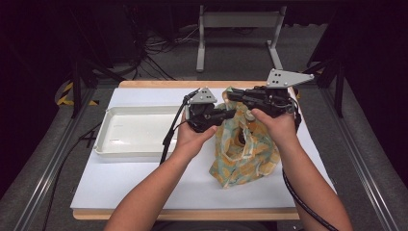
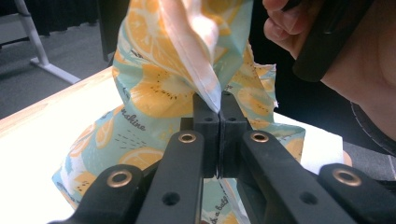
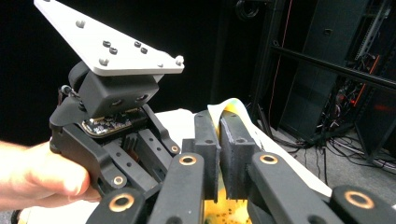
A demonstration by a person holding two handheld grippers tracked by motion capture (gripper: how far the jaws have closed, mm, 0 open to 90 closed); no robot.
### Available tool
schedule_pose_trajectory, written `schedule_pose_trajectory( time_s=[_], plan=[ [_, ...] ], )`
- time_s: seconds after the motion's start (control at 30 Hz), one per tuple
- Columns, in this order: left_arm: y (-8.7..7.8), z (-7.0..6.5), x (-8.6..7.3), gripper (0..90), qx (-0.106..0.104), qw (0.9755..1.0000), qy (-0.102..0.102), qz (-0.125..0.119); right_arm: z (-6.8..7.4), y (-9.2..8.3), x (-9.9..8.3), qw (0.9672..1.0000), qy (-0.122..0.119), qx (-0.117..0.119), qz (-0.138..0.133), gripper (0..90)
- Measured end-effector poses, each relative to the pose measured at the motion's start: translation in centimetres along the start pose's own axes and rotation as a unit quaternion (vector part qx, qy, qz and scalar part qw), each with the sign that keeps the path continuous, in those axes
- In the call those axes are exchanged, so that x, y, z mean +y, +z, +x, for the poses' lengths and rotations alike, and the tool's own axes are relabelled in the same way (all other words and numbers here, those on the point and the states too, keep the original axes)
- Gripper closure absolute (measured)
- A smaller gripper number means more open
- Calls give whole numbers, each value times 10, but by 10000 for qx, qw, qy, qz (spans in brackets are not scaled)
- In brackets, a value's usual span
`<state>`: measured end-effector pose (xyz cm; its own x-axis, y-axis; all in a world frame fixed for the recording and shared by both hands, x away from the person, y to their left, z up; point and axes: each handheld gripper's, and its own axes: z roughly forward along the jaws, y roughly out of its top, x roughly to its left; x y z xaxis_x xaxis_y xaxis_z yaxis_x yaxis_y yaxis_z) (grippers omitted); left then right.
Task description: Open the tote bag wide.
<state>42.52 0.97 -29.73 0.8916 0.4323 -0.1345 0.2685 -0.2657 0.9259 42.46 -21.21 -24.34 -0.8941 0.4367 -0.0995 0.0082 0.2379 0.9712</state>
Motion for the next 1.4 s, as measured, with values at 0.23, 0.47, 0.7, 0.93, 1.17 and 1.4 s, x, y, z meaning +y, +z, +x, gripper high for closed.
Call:
schedule_pose_trajectory(
  time_s=[0.23, 0.47, 0.7, 0.93, 1.17, 1.4],
  plan=[
    [-6, 3, 1, 892, 62, 10000, 14, -38, -1, -11, -1, 10000, 32, -59, -38, 797],
    [-11, 7, 1, 892, 87, 9998, -69, -141, 4, -34, -3, 9999, -6, -161, -4, 702],
    [-16, 12, 2, 891, 144, 9996, -132, -187, 6, -62, -11, 9993, 9, -374, -60, 620],
    [-20, 15, 1, 890, 182, 9995, -150, -192, 1, -88, -33, 9968, 275, -749, -52, 432],
    [-22, 16, 2, 890, 182, 9994, -169, -224, 1, -108, -64, 9908, 427, -1234, 363, 303],
    [-22, 16, 2, 890, 168, 9994, -179, -228, 6, -107, -91, 9876, 495, -1302, 726, 269]
  ],
)
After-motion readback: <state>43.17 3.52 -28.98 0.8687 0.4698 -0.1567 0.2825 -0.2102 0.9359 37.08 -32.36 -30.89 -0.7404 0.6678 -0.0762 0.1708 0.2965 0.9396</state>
